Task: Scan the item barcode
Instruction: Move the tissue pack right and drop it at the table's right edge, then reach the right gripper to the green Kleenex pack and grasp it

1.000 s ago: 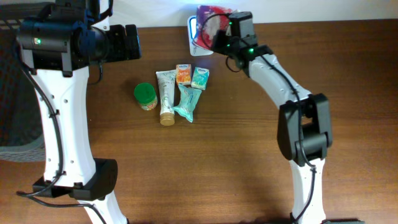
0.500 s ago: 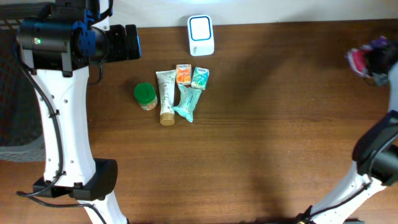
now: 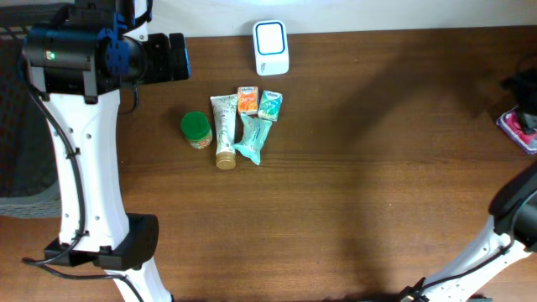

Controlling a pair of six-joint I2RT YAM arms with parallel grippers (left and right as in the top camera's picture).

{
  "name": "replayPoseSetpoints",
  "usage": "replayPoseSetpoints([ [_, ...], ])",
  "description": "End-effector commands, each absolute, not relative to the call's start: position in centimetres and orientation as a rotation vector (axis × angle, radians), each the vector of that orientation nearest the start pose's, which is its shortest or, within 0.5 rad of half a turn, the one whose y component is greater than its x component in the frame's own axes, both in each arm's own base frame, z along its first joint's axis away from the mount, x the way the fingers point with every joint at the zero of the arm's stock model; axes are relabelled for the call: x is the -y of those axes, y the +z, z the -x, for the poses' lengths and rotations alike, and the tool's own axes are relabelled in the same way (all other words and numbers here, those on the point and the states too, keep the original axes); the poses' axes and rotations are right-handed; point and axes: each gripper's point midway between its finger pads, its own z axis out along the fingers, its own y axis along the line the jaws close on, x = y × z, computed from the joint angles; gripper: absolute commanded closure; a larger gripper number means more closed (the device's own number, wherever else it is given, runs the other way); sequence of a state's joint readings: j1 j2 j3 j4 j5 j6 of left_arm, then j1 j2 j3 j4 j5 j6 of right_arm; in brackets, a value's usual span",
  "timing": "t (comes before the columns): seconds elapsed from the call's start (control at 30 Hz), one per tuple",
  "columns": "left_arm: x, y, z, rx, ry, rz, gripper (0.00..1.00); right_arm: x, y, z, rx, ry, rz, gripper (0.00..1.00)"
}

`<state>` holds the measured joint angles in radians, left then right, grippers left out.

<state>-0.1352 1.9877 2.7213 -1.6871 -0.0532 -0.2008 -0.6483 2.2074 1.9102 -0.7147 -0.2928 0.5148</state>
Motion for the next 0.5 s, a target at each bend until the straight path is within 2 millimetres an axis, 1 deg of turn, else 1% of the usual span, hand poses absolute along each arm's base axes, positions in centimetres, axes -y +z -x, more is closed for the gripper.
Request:
replayPoseSetpoints([
  [0.0,4.5,37.1,-40.5,-2.501,-0.061,0.086,0.01,19.8,17.9,-50.8,-2.265,0.450,-0.911,0.03],
  [0.03,4.5,37.1,-40.5,-2.501,-0.061,0.086,0.01,15.2,18.2,-51.5,-2.337,0.519,-0.761,0.03],
  [0.07,4.5,37.1,-40.5,-2.501,-0.061,0.086,0.01,11.9,18.0,-51.8,-2.388,0.574,-0.680,0.03],
  [0.13,4.5,37.1,-40.5,-2.501,-0.061,0.086,0.01,4.2,16.7,-51.7,-2.516,0.640,-0.553,0.03],
  [0.17,4.5,37.1,-40.5,-2.501,-0.061,0.086,0.01,0.9,16.4,-51.8,-2.553,0.660,-0.478,0.03],
  [0.2,4.5,37.1,-40.5,-2.501,-0.061,0.086,0.01,-1.9,16.1,-51.9,-2.577,0.670,-0.412,0.04],
  [0.23,4.5,37.1,-40.5,-2.501,-0.061,0.086,0.01,-4.5,15.6,-51.9,-2.602,0.633,-0.348,0.09],
  [0.27,4.5,37.1,-40.5,-2.501,-0.061,0.086,0.01,-6.4,15.3,-52.0,-2.618,0.574,-0.298,0.12],
  [0.3,4.5,37.1,-40.5,-2.501,-0.061,0.086,0.01,-8.7,14.7,-52.0,-2.629,0.501,-0.236,0.15],
  [0.33,4.5,37.1,-40.5,-2.501,-0.061,0.086,0.01,-10.2,14.3,-52.1,-2.632,0.467,-0.202,0.18],
  [0.37,4.5,37.1,-40.5,-2.501,-0.061,0.086,0.01,-12.3,13.7,-52.3,-2.629,0.443,-0.182,0.19],
  [0.4,4.5,37.1,-40.5,-2.501,-0.061,0.086,0.01,-14.1,13.1,-52.6,-2.623,0.447,-0.172,0.20],
  [0.43,4.5,37.1,-40.5,-2.501,-0.061,0.086,0.01,-16.2,11.9,-52.8,-2.624,0.473,-0.177,0.20],
  [0.47,4.5,37.1,-40.5,-2.501,-0.061,0.086,0.01,-17.4,10.9,-52.9,-2.631,0.493,-0.204,0.21],
])
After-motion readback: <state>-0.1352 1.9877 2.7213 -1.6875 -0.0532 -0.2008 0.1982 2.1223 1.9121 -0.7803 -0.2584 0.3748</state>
